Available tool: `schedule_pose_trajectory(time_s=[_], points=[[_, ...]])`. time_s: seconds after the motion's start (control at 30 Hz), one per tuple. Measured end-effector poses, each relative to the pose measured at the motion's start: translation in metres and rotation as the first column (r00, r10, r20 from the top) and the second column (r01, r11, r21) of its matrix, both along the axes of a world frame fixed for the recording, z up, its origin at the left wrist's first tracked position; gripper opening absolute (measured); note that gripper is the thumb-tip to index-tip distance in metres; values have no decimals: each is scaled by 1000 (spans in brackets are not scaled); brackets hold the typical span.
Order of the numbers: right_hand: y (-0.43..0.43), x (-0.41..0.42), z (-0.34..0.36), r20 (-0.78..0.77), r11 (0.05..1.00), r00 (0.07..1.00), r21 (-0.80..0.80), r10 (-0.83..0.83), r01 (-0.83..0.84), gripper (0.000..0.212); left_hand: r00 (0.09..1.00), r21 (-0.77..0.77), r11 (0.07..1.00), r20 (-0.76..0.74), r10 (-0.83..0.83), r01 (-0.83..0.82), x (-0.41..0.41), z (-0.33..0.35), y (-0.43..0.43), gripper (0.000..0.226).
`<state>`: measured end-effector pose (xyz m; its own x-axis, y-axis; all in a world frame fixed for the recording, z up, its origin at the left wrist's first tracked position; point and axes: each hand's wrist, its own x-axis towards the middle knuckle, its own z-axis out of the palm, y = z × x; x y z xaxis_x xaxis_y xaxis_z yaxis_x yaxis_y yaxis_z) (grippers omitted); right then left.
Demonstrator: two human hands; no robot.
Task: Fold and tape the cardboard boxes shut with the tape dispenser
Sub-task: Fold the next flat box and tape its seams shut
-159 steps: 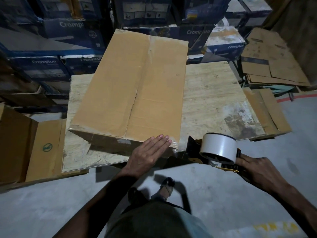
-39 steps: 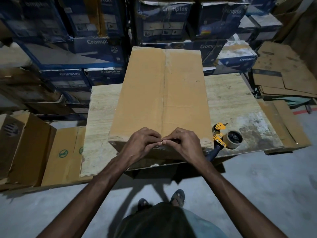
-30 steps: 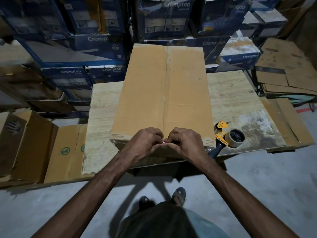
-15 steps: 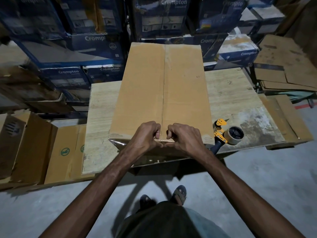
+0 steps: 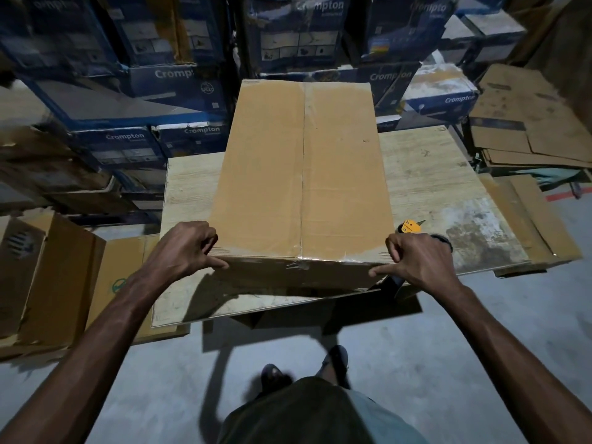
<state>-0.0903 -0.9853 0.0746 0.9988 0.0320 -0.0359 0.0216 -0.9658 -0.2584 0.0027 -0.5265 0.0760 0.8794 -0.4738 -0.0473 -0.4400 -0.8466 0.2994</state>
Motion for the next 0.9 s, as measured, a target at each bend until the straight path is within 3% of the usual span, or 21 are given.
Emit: schedule_pose_trajectory(time_s=[0.13,0.23,0.3,0.37,0.43,0.5,0.53,0.57,0.7,0.8,0.9], points=[[-6,4,-5,-11,998,999,53,35,-35,70,991,-67,997,-127,-48,39,10,-2,9,59],[-10,6,-6,-28,991,999,131,31,-27,72,953,-145,987,-301,26,-72,13,-4,18,53],[-12,2,-4,-79,969,997,246,0,20,70,899,-146,978,-433,71,-147,15,-1,28,48],[-10,-8,-5,-159,874,985,467,-69,137,60,834,-197,955,-545,80,-221,18,7,36,44],[1,-19,-10,-193,660,953,689,-232,300,60,809,-374,814,-558,185,-444,23,10,31,44],[19,-20,-17,-255,499,882,747,-396,440,76,736,-545,516,-605,304,-661,28,10,13,58],[29,-18,-19,-289,485,861,730,-420,481,83,691,-565,411,-656,302,-716,29,9,-1,67],[38,-13,-22,-309,492,854,713,-419,500,85,664,-556,379,-695,277,-740,31,6,-14,75],[52,4,-20,-298,468,832,716,-467,519,72,701,-538,499,-676,226,-680,30,-5,-55,80],[45,11,-25,-303,472,846,723,-438,504,66,688,-532,466,-672,275,-707,24,-12,-55,75],[33,29,-24,-348,530,866,687,-360,497,74,625,-518,353,-691,364,-779,5,-13,-53,83]])
